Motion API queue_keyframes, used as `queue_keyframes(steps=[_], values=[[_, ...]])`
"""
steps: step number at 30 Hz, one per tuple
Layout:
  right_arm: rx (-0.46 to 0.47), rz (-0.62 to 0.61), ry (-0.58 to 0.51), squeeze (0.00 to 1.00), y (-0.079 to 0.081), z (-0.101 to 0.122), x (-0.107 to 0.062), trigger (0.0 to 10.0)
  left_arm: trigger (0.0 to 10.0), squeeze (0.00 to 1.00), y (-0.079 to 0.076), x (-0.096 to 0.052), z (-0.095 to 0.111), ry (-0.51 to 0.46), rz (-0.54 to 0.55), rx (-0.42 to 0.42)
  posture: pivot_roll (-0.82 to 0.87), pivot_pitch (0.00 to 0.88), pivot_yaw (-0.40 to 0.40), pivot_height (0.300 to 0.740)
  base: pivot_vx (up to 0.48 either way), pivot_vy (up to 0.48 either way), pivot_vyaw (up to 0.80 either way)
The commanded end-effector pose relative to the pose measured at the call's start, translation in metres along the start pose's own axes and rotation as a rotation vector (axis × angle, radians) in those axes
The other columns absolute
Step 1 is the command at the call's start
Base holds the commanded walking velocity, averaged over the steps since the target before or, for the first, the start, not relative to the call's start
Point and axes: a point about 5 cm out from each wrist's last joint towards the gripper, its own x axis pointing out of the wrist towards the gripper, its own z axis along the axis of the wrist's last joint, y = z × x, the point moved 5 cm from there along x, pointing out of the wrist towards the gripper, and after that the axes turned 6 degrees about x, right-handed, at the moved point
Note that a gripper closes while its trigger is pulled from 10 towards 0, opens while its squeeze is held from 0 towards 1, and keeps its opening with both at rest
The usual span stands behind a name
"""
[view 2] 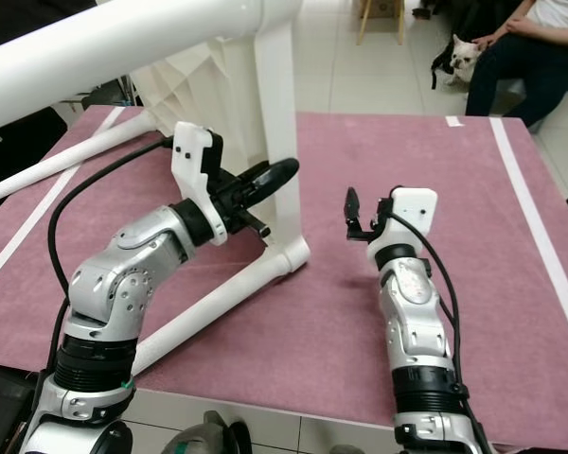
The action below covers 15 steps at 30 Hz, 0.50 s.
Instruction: Building children table
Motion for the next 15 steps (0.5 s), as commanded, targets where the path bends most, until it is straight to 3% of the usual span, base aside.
queue_keyframes(steps=[1,6,7,11,12,15], values=[[-0.006,-0.016,-0.004,0.0,-0.004,0.0,0.0,10.0,10.0,0.0,-0.059,-0.006,0.026,-0.147,-0.462,0.006,-0.09,0.0,0.135,0.74,0.0,0.0,0.0],[-0.02,-0.033,-0.016,0.0,-0.013,0.005,0.002,10.0,10.0,0.0,-0.065,-0.01,0.02,-0.128,-0.502,0.01,-0.09,0.0,0.136,0.74,0.0,0.0,0.0],[-0.021,-0.033,-0.016,0.0,-0.013,0.005,0.002,10.0,10.0,0.76,-0.065,-0.011,0.017,-0.116,-0.498,0.032,-0.09,0.0,0.136,0.74,0.0,0.0,0.0],[-0.021,-0.032,-0.014,0.0,-0.011,0.004,0.001,10.0,10.0,0.78,-0.054,-0.007,0.007,-0.067,-0.403,0.088,-0.09,0.0,0.136,0.74,0.0,0.0,0.0],[-0.02,-0.031,-0.012,0.0,-0.011,0.003,0.001,10.0,10.0,1.0,-0.043,-0.001,0.003,-0.045,-0.312,0.104,-0.08,0.0,0.134,0.74,0.0,0.0,0.0],[-0.015,-0.025,-0.007,0.0,-0.008,0.0,0.001,10.0,10.0,1.0,-0.014,0.008,-0.005,0.008,-0.078,0.211,-0.07,0.0,0.13,0.74,0.0,0.0,0.0]])
